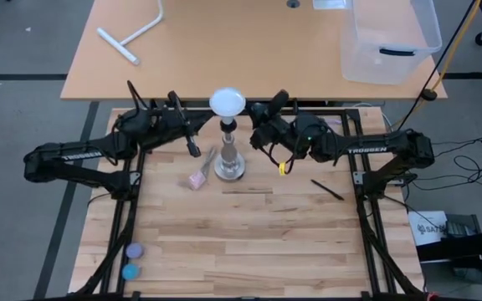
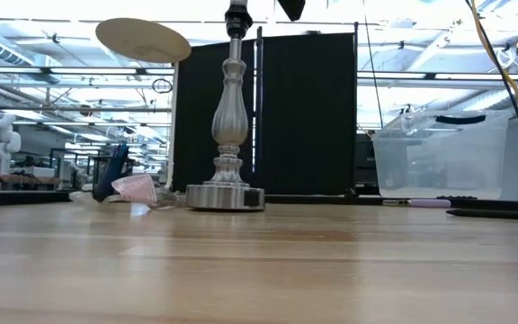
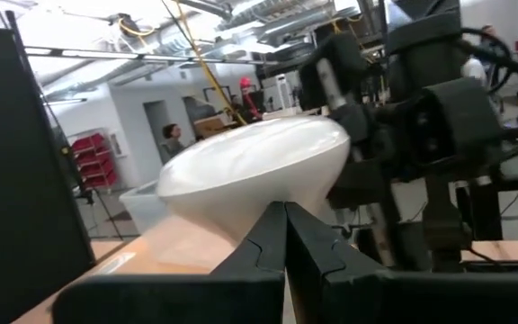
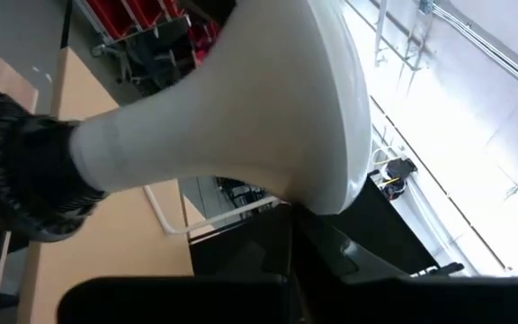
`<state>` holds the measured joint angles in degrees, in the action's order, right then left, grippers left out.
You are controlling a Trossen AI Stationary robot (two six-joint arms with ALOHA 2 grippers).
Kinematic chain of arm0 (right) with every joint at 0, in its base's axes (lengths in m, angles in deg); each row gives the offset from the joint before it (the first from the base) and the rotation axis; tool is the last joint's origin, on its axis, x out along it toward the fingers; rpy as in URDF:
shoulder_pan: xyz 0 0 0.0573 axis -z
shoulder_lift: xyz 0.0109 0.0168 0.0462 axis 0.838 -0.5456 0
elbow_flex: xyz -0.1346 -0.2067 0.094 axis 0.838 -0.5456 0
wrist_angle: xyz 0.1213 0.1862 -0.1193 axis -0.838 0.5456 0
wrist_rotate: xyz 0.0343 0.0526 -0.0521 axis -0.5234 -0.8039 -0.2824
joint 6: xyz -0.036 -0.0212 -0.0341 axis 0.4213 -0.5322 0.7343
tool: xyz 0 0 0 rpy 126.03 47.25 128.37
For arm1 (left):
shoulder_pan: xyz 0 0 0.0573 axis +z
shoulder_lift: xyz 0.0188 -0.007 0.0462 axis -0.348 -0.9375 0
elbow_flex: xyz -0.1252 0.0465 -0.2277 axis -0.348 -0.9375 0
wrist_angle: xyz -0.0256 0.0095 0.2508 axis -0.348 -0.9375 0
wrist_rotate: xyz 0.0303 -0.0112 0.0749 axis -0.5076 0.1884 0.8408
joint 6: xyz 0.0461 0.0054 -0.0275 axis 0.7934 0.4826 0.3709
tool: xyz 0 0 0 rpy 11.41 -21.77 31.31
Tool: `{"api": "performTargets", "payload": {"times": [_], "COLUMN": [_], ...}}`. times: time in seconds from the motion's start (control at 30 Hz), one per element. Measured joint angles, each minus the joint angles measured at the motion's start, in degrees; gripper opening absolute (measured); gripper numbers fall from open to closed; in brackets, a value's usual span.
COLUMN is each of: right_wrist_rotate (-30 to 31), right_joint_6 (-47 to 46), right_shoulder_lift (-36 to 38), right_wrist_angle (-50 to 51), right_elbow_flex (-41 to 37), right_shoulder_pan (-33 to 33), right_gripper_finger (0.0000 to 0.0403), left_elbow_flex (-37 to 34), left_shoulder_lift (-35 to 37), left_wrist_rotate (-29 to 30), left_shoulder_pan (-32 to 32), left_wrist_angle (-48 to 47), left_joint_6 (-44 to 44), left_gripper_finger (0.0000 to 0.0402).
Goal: Screw lightbulb
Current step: Insert the lightbulb into the lamp, then remove the lightbulb from the lamp
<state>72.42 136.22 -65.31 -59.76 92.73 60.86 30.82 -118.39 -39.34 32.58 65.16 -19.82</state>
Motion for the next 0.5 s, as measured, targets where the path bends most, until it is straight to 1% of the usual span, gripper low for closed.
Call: {"api": "performTargets", "payload": {"times": [0.1, 0.2, 0.5], "right_wrist_rotate": [1.16, 0.09, 0.23], "right_joint_6": [0.13, -0.34, -6.54], "right_shoulder_lift": [0.02, 0.02, 0.02], "right_wrist_angle": [0.96, 2.43, 8.7], "right_elbow_flex": [0.0, 0.0, 0.0], "right_shoulder_pan": [-1.32, -2.75, -6.18], "right_gripper_finger": [0.0, 0.0, 0.0], "left_elbow_flex": [0.0, 0.02, 0.02], "left_shoulder_lift": [0.0, -0.07, -1.74], "left_wrist_rotate": [0.78, 1.24, 1.2], "left_shoulder_pan": [0.88, 2.16, 6.36], "left_wrist_angle": [-0.45, -2.0, -5.72], "left_joint_6": [-0.94, -1.81, -5.96], "left_gripper_finger": [0.0, 0.0, 0.0]}}
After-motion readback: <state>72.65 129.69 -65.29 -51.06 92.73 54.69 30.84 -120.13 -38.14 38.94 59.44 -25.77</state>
